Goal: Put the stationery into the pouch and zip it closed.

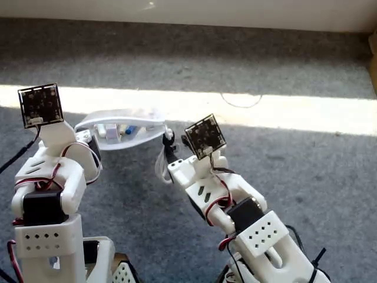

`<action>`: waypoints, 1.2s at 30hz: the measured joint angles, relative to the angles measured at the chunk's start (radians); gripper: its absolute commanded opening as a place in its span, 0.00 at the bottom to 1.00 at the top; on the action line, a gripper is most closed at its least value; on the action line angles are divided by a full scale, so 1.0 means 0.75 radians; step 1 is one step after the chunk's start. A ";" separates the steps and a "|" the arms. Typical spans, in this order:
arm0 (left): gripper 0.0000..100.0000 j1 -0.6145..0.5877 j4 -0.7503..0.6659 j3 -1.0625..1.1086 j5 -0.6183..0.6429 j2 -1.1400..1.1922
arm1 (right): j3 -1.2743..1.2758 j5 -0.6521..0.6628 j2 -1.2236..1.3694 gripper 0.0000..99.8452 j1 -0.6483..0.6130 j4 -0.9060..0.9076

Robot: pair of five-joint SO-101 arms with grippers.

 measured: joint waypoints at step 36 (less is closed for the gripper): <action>0.01 0.000 0.000 0.000 -0.002 0.000 | 0.000 -0.014 0.250 0.14 0.000 -0.237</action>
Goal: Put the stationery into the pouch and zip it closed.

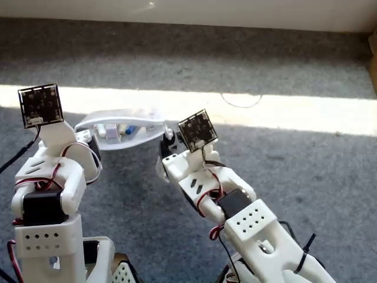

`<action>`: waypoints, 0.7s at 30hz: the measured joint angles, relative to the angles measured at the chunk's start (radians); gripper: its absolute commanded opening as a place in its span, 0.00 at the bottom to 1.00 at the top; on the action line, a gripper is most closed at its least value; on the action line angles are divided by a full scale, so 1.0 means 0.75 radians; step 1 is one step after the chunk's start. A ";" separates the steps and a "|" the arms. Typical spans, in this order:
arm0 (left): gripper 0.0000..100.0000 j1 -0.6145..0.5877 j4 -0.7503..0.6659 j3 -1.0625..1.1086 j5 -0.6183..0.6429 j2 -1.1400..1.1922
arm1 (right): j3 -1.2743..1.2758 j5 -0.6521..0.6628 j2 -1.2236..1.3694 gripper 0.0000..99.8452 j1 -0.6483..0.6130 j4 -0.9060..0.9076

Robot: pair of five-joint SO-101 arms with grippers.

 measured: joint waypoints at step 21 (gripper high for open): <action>0.01 0.000 0.000 0.000 0.000 0.000 | 0.000 0.000 0.004 0.14 0.000 -0.188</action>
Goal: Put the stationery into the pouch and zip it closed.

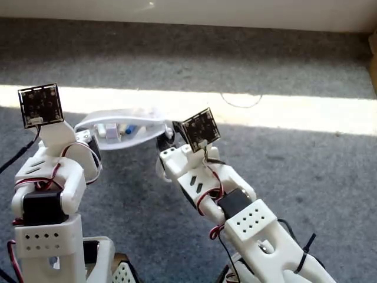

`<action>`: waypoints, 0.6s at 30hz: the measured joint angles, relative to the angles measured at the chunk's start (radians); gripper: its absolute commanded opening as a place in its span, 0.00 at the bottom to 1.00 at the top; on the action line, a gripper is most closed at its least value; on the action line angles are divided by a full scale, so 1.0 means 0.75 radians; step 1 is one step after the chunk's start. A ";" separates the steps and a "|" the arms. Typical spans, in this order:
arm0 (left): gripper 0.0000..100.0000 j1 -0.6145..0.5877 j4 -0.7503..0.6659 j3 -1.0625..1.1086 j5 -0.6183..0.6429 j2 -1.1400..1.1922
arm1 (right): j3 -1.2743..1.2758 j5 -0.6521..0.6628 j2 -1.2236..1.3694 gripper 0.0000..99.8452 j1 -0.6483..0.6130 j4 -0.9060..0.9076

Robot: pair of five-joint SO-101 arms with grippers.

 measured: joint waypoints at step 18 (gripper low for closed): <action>0.01 0.000 0.000 0.000 0.000 0.000 | 0.000 0.000 0.002 0.07 0.000 -0.012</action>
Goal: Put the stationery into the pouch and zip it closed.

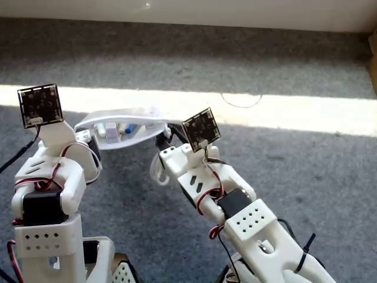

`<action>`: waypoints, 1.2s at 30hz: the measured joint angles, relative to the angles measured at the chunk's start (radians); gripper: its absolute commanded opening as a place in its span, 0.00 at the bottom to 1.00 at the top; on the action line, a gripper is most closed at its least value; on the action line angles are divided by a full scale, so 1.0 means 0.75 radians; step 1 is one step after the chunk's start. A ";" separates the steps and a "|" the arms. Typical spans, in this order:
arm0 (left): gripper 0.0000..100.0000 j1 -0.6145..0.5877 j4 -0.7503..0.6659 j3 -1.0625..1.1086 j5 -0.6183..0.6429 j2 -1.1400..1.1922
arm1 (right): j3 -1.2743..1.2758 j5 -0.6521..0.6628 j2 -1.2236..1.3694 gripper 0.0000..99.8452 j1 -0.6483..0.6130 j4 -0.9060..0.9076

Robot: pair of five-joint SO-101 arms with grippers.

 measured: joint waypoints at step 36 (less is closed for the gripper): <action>0.01 -0.002 0.000 0.029 0.000 -0.004 | 0.000 0.000 0.000 0.11 0.000 0.072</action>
